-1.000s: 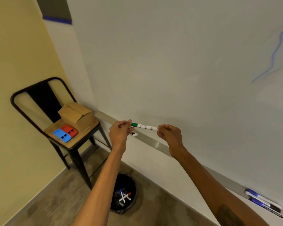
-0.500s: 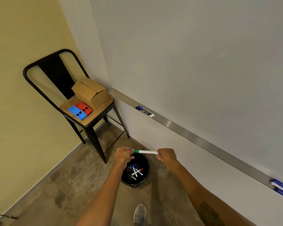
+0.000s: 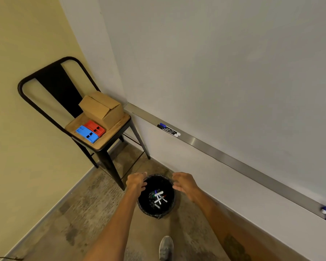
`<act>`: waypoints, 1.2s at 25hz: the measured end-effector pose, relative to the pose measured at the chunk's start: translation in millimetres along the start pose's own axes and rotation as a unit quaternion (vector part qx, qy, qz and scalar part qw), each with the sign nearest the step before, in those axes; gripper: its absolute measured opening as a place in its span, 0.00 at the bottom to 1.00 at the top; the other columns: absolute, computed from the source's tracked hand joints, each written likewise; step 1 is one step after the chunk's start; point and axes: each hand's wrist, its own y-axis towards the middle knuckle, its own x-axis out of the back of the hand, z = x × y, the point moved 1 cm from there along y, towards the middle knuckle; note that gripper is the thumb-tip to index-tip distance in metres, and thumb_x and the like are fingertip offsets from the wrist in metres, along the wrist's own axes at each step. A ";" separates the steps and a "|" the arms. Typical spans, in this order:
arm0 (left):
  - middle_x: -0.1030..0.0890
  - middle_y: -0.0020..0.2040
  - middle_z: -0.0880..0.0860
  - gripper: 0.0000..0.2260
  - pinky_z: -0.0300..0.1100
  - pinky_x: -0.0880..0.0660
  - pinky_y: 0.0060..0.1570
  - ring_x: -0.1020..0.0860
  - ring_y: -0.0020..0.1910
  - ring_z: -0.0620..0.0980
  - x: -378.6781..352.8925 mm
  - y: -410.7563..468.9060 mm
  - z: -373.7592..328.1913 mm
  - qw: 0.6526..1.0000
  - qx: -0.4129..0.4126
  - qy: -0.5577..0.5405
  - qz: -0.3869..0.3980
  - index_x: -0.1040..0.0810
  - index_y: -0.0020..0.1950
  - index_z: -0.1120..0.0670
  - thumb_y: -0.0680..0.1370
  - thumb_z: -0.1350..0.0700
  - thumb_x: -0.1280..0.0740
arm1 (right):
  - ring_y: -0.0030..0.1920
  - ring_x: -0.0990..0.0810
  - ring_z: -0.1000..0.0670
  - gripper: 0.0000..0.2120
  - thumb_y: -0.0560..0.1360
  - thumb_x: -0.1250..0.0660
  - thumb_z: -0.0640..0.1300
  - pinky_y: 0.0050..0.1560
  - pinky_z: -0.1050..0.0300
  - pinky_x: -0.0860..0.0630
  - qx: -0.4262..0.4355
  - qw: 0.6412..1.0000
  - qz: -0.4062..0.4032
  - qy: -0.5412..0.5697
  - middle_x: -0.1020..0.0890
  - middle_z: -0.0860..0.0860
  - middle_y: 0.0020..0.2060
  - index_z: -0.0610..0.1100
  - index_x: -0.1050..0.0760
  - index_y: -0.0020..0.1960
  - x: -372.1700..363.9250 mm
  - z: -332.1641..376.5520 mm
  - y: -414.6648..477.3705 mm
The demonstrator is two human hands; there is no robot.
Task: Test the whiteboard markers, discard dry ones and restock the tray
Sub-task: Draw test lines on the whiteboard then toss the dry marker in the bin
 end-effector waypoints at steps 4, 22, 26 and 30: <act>0.20 0.49 0.56 0.06 0.50 0.22 0.53 0.20 0.48 0.56 -30.0 -10.6 -11.7 0.998 -0.037 -0.002 0.051 0.19 0.53 0.58 0.79 0.57 0.31 | 0.50 0.17 0.45 0.05 0.77 0.32 0.40 0.48 0.55 0.18 0.032 0.999 -0.017 -0.001 0.17 0.44 0.49 0.42 0.18 0.51 21.6 3.8 -8.1; 0.16 0.46 0.52 0.05 0.41 0.22 0.44 0.17 0.42 0.50 -377.3 -247.9 44.6 0.914 -0.182 0.175 0.318 0.16 0.52 0.54 0.79 0.58 0.30 | 0.51 0.18 0.46 0.09 0.80 0.37 0.41 0.55 0.50 0.18 0.201 0.930 -0.288 0.103 0.16 0.48 0.48 0.44 0.18 0.56 422.2 -44.2 -118.4; 0.17 0.46 0.52 0.05 0.43 0.21 0.45 0.17 0.42 0.50 -446.0 -296.4 72.1 0.901 -0.174 0.192 0.348 0.18 0.53 0.53 0.79 0.57 0.31 | 0.53 0.20 0.47 0.12 0.81 0.38 0.38 0.57 0.50 0.21 0.174 0.907 -0.360 0.133 0.19 0.46 0.54 0.41 0.22 0.62 512.5 -82.8 -142.2; 0.17 0.47 0.53 0.09 0.43 0.20 0.44 0.18 0.41 0.50 -497.7 -327.2 101.4 0.896 -0.177 0.223 0.340 0.19 0.58 0.56 0.79 0.57 0.32 | 0.56 0.22 0.42 0.17 0.80 0.36 0.39 0.54 0.49 0.20 0.089 0.898 -0.393 0.178 0.21 0.40 0.58 0.37 0.28 0.68 577.3 -125.4 -150.4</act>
